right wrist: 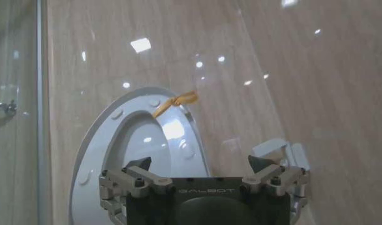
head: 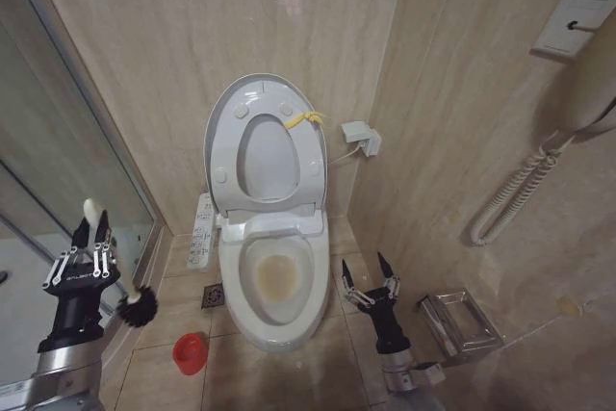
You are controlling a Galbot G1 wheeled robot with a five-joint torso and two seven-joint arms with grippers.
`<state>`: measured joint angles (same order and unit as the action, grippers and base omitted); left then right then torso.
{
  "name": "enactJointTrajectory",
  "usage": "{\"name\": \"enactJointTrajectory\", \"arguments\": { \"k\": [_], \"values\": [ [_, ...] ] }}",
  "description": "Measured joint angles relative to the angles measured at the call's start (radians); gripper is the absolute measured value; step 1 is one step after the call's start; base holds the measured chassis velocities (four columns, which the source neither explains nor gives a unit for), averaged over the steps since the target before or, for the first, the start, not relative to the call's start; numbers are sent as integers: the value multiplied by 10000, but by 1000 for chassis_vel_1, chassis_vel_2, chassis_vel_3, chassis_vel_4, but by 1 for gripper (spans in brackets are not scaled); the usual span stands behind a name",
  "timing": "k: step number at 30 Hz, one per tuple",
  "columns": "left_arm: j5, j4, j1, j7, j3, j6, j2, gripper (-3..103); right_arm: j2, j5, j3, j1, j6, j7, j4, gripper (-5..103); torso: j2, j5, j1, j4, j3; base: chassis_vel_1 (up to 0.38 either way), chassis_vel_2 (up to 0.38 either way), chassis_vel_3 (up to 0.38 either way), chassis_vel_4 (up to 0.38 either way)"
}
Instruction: Open the toilet lid, clean the toilet bowl with a toilet brush, close the toilet lid, and flush.
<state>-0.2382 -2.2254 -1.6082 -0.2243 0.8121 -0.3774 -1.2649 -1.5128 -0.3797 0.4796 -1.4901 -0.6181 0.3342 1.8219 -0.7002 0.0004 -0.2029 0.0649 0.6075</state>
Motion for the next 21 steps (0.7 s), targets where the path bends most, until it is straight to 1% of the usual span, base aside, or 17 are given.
{"name": "enactJointTrajectory", "arguments": {
  "k": [1, 2, 4, 5, 6, 7, 8, 9, 10, 11, 12, 13, 14, 18, 19, 21],
  "values": [
    [0, 0, 0, 0, 0, 0, 0, 20, 0, 0, 0, 0, 0, 0, 0, 100, 0, 0, 0, 0, 0, 0, 0, 0, 0],
    [211, 507, 128, -140, -83, -268, -88, 20, -62, 10, 25, -32, -20, 8, 42, 100, 0, 2, 0, -4, 0, 0, 0, 0, 0],
    [303, 1376, 409, -168, -266, -750, -154, 20, -142, 24, 54, -48, -34, 17, 47, 100, 0, -2, 0, -10, 0, 0, 0, 0, 0],
    [303, 1376, 409, -168, -266, -750, -154, 20, -142, 24, 54, -48, -34, 17, 47, 100, 0, -2, 0, -10, 0, 0, 0, 0, 0],
    [165, 2342, 800, 50, -485, -1349, -130, 20, -203, 41, 76, -36, -38, 19, 33, 100, 0, -2, 0, -7, 0, 0, 0, 0, 0],
    [-10, 2996, 1049, 242, -617, -1688, -100, 20, -231, 52, 76, -1, -37, 15, -10, 100, 0, 1, 0, -5, 0, 0, 0, 0, 0],
    [-126, 3452, 1200, 375, -699, -1894, -65, 20, -241, 60, 71, 23, -32, 13, -44, 100, 0, 0, 0, -4, 1, 0, 0, 0, 0],
    [-399, 4520, 1556, 671, -857, -2279, 4, 20, -259, 77, 51, 85, -16, 5, -135, 100, 1, -3, 0, -3, 1, 0, 0, 0, 0],
    [-399, 4520, 1556, 671, -857, -2279, 4, 20, -259, 77, 51, 85, -16, 5, -135, 100, 1, -3, 0, -3, 1, 0, 0, 0, 0],
    [-576, 5326, 1837, 881, -964, -2491, 63, 20, -261, 91, 27, 127, 6, 2, -206, 100, 1, -6, -1, -7, 1, 0, 0, 0, 0],
    [-675, 5788, 2000, 978, -1039, -2552, 108, 20, -263, 93, 10, 152, 15, 0, -242, 100, 1, -3, -1, -6, 1, 0, 0, 0, 0],
    [-902, 6673, 2351, 1100, -1253, -2566, 168, 20, -263, 98, -14, 214, 54, -14, -321, 100, 1, -3, -2, -7, 2, 0, 0, 0, 0],
    [-902, 6673, 2351, 1100, -1253, -2566, 168, 20, -263, 98, -14, 214, 54, -14, -321, 100, 1, -3, -2, -7, 2, 0, 0, 0, 0],
    [-1075, 8200, 3045, 1418, -1735, -2580, 165, 20, -199, 71, -25, 308, 118, -60, -400, 100, 1, 0, -1, -8, 1, 0, 0, 0, 0],
    [-1075, 8200, 3045, 1418, -1735, -2580, 165, 20, -199, 71, -25, 308, 118, -60, -400, 100, 1, 0, -1, -8, 1, 0, 0, 0, 0],
    [-1089, 8755, 3321, 1597, -1940, -2650, 61, 20, -147, 22, -11, 313, 122, -67, -403, 100, 1, 0, -2, -7, 2, 0, 0, 0, 0]
  ]
}}
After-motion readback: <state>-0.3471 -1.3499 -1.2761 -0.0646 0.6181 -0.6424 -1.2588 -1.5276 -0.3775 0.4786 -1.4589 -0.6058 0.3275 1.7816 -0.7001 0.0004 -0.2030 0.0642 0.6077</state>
